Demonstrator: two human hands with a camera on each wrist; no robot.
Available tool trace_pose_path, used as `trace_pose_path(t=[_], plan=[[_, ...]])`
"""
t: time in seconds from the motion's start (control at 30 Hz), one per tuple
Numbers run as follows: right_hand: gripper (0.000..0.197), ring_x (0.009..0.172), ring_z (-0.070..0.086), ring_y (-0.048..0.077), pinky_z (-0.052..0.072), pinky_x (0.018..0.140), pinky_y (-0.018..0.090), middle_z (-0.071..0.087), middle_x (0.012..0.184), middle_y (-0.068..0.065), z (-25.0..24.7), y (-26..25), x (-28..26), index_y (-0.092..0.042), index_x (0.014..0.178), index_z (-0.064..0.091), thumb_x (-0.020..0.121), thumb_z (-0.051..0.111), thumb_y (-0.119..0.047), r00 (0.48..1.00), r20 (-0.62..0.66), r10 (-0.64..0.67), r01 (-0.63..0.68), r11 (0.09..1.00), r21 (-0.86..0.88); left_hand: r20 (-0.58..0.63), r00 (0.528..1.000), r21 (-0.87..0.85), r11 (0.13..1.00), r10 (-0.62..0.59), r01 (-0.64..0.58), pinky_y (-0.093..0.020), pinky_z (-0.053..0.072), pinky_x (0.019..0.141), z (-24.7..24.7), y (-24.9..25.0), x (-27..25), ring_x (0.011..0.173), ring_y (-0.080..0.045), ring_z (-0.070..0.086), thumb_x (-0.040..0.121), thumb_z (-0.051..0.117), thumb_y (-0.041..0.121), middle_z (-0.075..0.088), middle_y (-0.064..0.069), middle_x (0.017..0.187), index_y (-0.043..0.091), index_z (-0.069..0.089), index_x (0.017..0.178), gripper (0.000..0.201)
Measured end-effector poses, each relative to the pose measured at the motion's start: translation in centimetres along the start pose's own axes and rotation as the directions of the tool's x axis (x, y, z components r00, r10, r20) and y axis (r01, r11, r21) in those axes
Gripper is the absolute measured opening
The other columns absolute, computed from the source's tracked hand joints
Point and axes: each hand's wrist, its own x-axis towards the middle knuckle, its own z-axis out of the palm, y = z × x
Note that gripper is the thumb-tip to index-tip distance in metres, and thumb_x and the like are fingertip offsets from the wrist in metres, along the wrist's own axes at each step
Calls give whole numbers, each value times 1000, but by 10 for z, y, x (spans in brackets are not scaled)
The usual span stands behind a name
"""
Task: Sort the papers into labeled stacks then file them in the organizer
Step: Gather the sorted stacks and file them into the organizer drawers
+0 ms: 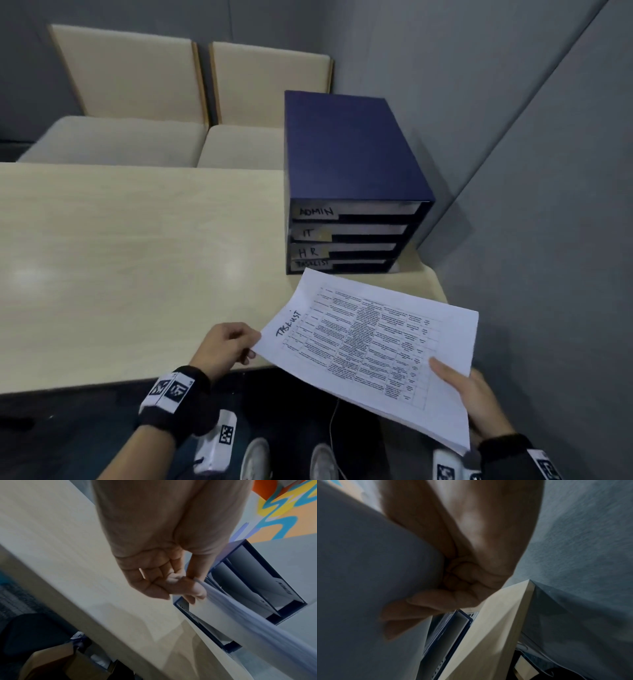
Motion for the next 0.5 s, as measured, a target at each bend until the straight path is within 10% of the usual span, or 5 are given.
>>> trace_pose_path(t=[0.17,0.3,0.5], plan=[[30,92,72,29,61,65,33,74,106,15,-20,7,28,2,118,62,90,62,-8,1000,-16,-6,7,996,90,-136,991,-35,999,-10,5,-16,45,45,35,13,3,49,-20,54,97,57,21,62,-16,64,-4,65,77,34],[75,109,66,33,57,88,44,71,115,13,-29,14,60,-4,123,62,58,87,-33,998,-57,-14,24,985,173,-124,989,-3,996,-87,87,-16,45,46,50,-1,-3,51,-19,58,96,59,21,66,-16,71,-8,65,85,31],[44,121,59,31,57,86,35,66,128,11,-22,27,101,-10,134,56,91,60,-19,999,-34,16,-4,946,324,-213,963,-21,986,-168,167,-19,47,49,34,-53,-26,52,-16,57,93,61,10,64,-10,61,-4,64,75,24]])
